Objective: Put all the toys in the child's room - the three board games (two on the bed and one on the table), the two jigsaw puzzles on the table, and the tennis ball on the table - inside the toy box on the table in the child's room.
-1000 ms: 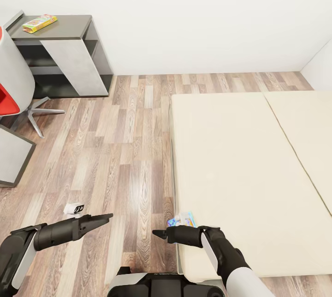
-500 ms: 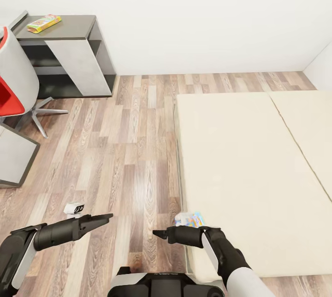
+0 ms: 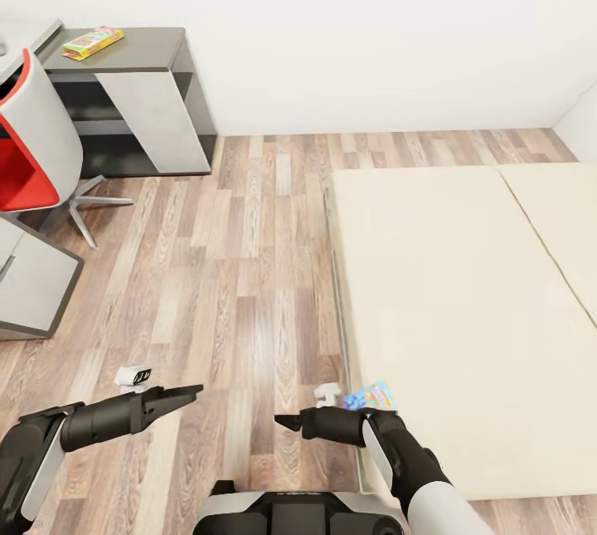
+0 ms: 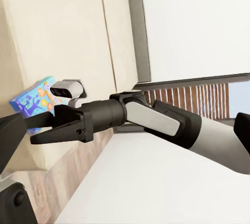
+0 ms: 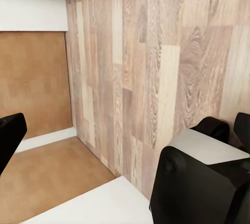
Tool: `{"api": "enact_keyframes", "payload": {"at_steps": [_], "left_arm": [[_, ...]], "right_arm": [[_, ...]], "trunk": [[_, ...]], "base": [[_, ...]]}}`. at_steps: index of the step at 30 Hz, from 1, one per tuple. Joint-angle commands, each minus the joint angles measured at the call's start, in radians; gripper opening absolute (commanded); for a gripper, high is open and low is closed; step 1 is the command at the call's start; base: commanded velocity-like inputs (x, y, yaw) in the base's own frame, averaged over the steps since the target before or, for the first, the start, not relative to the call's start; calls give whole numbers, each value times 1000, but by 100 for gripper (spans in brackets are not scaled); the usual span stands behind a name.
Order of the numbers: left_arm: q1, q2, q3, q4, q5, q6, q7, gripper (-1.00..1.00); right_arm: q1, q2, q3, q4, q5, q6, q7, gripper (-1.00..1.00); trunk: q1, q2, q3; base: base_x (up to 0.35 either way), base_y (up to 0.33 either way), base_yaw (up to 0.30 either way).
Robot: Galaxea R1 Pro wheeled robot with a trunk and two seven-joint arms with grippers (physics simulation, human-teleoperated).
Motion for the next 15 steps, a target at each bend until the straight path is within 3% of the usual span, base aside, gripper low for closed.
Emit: {"api": "enact_keyframes", "payload": {"at_steps": [1, 15], "left_arm": [[0, 0, 0, 0, 1, 11, -4, 100], [0, 1, 0, 0, 1, 12, -4, 100]], "right_arm": [[0, 1, -5, -1, 3, 7, 4, 100], [0, 2, -4, -1, 3, 6, 2, 100]], "trunk": [[0, -1, -1], [0, -1, -1]], "base": [[0, 207, 0], [0, 214, 0]]}}
